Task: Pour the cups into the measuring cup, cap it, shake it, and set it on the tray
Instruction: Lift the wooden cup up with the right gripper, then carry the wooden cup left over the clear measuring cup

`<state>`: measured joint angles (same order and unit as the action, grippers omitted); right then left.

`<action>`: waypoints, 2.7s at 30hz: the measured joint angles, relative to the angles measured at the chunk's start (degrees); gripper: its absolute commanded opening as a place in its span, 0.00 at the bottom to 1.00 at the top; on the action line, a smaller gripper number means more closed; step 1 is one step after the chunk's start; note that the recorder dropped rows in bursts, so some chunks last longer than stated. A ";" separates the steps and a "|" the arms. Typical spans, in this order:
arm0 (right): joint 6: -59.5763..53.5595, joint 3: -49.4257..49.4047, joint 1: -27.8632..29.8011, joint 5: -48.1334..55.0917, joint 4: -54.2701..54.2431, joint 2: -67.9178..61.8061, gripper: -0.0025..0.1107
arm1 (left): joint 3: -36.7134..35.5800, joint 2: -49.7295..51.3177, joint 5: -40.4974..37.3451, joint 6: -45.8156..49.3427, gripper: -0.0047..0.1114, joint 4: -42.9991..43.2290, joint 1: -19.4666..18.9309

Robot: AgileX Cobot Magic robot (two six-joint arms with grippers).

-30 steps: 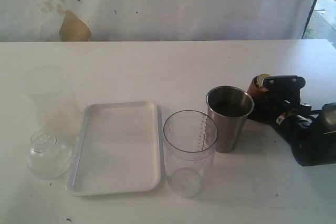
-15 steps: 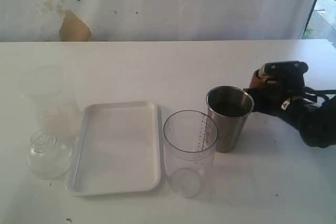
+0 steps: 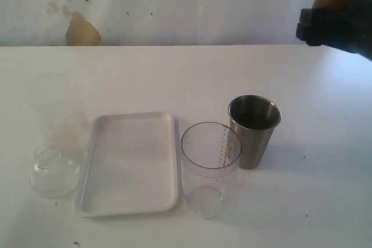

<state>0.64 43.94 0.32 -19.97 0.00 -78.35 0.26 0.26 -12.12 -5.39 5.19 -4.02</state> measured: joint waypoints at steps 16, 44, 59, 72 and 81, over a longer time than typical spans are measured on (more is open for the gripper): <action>-0.22 -0.03 -8.27 15.16 17.89 9.60 0.02 | 0.00 0.00 0.00 0.00 0.05 0.00 0.00; 2.40 -5.67 -17.20 13.48 27.82 7.50 0.02 | 0.00 0.00 0.00 0.00 0.05 0.00 0.00; 2.89 -12.88 -18.99 12.31 28.27 9.29 0.02 | 0.00 0.00 0.00 0.00 0.05 0.00 0.00; -10.45 -15.19 -22.26 11.98 28.73 10.53 0.02 | 0.00 0.00 0.00 0.00 0.05 0.00 0.00; -15.45 -14.43 -22.26 9.95 28.73 10.53 0.02 | 0.00 0.00 0.00 0.00 0.05 0.00 0.00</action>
<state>-14.81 29.51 -21.94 -10.02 28.73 -67.82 0.26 0.26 -12.12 -5.39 5.19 -4.02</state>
